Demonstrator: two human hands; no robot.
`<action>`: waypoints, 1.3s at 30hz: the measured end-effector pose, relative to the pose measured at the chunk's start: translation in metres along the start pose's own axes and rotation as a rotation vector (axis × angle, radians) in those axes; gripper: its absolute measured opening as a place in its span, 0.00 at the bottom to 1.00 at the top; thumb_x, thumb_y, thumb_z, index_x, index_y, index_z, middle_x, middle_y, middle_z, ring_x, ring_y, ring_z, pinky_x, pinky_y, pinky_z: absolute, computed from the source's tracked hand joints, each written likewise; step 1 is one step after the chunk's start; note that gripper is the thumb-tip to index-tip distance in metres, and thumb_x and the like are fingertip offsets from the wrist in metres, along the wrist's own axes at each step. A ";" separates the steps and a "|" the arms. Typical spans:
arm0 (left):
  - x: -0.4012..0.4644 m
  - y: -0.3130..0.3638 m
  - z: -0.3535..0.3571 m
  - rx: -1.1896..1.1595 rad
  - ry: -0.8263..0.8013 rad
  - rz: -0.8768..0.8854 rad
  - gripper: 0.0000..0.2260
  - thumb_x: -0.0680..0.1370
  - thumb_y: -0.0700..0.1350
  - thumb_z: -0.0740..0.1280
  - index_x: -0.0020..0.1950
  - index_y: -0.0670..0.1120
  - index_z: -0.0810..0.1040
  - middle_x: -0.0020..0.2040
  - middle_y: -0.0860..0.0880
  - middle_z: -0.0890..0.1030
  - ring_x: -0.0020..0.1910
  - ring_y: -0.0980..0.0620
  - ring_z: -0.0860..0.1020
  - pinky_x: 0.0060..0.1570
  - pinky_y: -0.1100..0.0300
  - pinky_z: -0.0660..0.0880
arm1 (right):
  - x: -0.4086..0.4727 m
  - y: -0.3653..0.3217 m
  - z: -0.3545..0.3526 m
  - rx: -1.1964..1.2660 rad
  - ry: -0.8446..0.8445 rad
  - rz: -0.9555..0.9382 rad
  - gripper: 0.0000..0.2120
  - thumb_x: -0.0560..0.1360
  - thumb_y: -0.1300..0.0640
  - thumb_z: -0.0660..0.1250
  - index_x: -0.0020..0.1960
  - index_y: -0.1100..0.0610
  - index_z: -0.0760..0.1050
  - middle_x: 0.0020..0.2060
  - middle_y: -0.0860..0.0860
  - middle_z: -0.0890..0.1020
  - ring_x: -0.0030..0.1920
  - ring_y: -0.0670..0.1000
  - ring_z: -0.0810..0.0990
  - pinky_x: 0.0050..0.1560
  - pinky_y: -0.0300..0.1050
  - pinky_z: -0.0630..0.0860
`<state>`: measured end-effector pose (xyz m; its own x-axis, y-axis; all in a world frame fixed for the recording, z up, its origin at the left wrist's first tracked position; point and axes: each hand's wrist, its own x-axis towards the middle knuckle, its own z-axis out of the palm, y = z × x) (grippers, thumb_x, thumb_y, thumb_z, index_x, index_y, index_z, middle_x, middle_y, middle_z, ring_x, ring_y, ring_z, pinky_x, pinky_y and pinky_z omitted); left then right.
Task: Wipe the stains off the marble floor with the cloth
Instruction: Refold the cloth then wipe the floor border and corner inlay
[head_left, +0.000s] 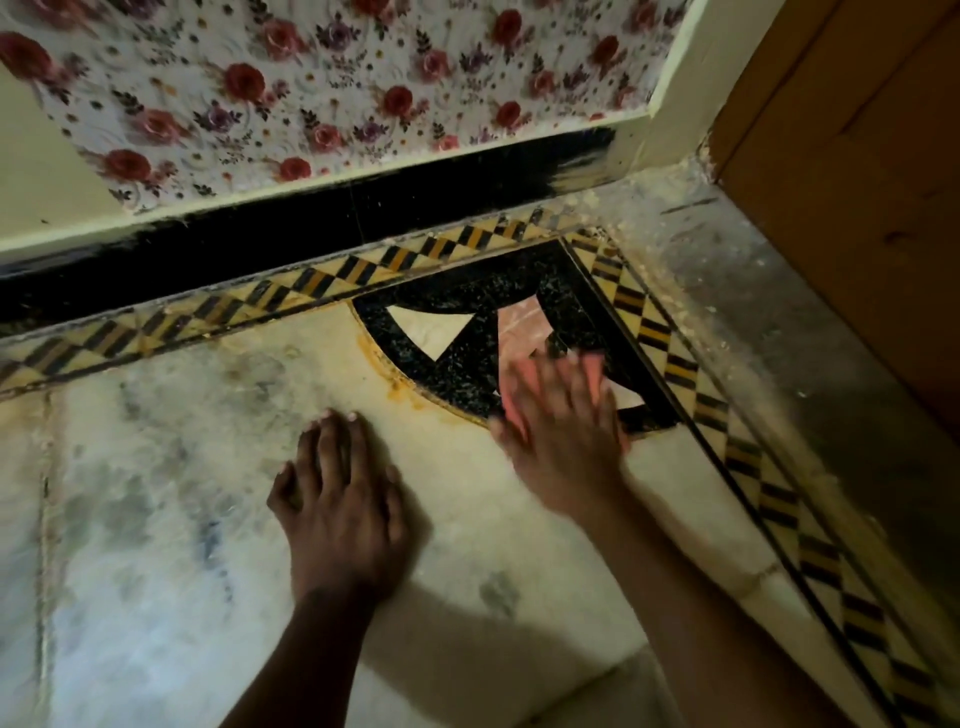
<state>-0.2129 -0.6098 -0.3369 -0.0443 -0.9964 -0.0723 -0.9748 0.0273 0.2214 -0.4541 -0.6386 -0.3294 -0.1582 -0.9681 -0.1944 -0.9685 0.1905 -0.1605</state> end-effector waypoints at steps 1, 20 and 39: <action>0.000 -0.001 0.000 -0.002 -0.005 0.004 0.33 0.82 0.58 0.48 0.86 0.45 0.51 0.86 0.41 0.54 0.84 0.41 0.52 0.77 0.39 0.52 | -0.042 0.004 0.011 0.001 -0.001 -0.044 0.33 0.79 0.25 0.34 0.82 0.31 0.35 0.86 0.49 0.38 0.85 0.58 0.38 0.82 0.66 0.43; -0.010 -0.005 0.005 0.041 -0.014 0.159 0.35 0.79 0.56 0.51 0.83 0.39 0.56 0.83 0.38 0.57 0.82 0.34 0.55 0.77 0.30 0.53 | -0.152 0.135 0.020 0.084 0.087 0.491 0.40 0.71 0.21 0.28 0.81 0.30 0.38 0.87 0.53 0.45 0.85 0.65 0.43 0.81 0.71 0.43; -0.163 0.013 0.025 -0.023 -0.046 0.439 0.34 0.85 0.64 0.46 0.86 0.47 0.46 0.87 0.49 0.43 0.86 0.51 0.42 0.83 0.54 0.45 | -0.178 0.136 0.015 0.103 0.027 0.474 0.33 0.82 0.30 0.39 0.84 0.37 0.36 0.86 0.50 0.37 0.84 0.63 0.35 0.81 0.71 0.38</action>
<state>-0.2241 -0.4450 -0.3468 -0.4633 -0.8862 -0.0097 -0.8564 0.4448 0.2621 -0.5545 -0.4380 -0.3309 -0.5835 -0.7745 -0.2442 -0.7646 0.6253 -0.1561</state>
